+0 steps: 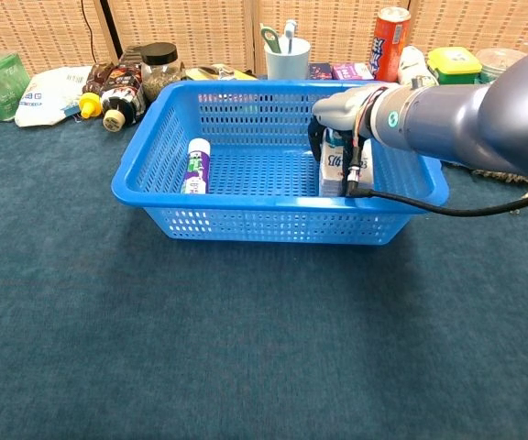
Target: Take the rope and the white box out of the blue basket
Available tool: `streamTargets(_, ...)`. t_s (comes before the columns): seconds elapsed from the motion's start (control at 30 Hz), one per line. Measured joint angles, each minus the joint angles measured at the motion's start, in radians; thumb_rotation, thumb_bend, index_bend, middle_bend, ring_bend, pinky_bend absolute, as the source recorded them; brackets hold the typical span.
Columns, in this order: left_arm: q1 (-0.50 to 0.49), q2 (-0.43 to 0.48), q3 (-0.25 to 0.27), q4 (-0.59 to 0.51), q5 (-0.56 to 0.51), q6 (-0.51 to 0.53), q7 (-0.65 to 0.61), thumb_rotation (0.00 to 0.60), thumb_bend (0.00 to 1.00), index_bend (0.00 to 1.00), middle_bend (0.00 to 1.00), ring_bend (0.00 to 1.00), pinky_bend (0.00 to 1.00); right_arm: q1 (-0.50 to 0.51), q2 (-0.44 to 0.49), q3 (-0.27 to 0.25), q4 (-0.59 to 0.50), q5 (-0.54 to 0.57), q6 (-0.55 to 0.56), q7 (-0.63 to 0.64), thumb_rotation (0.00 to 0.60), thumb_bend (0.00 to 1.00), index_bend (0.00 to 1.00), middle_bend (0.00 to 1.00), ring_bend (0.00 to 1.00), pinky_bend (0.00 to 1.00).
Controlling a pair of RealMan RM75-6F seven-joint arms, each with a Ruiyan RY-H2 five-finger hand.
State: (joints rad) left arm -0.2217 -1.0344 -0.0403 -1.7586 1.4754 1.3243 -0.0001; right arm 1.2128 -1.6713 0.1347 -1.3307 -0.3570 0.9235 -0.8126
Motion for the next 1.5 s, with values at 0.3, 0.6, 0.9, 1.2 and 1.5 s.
streamTargets(0.3, 0.0, 0.0, 0.002, -0.001, 0.001, 0.001, 0.003, 0.6, 0.09, 0.0, 0.0, 0.0, 0.0, -0.018, 0.036, 0.016, -0.087, -0.066, 0.049, 0.009, 0.6, 0.3, 0.4, 0.38, 0.33, 0.35)
streamTargets(0.6, 0.0, 0.0, 0.005, -0.003, 0.005, 0.001, 0.006, 0.6, 0.09, 0.0, 0.0, 0.0, 0.0, -0.048, 0.11, 0.049, -0.226, -0.187, 0.144, 0.039, 0.6, 0.33, 0.41, 0.39, 0.33, 0.35)
streamTargets(0.9, 0.001, -0.002, 0.01, -0.003, 0.014, 0.005, 0.011, 0.6, 0.09, 0.0, 0.0, 0.0, 0.0, -0.112, 0.186, 0.077, -0.284, -0.325, 0.267, 0.089, 0.6, 0.34, 0.41, 0.39, 0.33, 0.35)
streamTargets(1.2, -0.001, -0.008, 0.01, -0.001, 0.01, 0.001, 0.026, 0.6, 0.09, 0.0, 0.0, 0.0, 0.0, -0.174, 0.302, 0.106, -0.273, -0.309, 0.301, 0.097, 0.6, 0.34, 0.41, 0.38, 0.33, 0.35)
streamTargets(1.5, -0.003, -0.024, 0.015, -0.008, 0.009, -0.004, 0.074, 0.6, 0.09, 0.0, 0.0, 0.0, 0.0, -0.219, 0.392, 0.104, -0.198, -0.171, 0.183, 0.081, 0.6, 0.34, 0.41, 0.36, 0.28, 0.35)
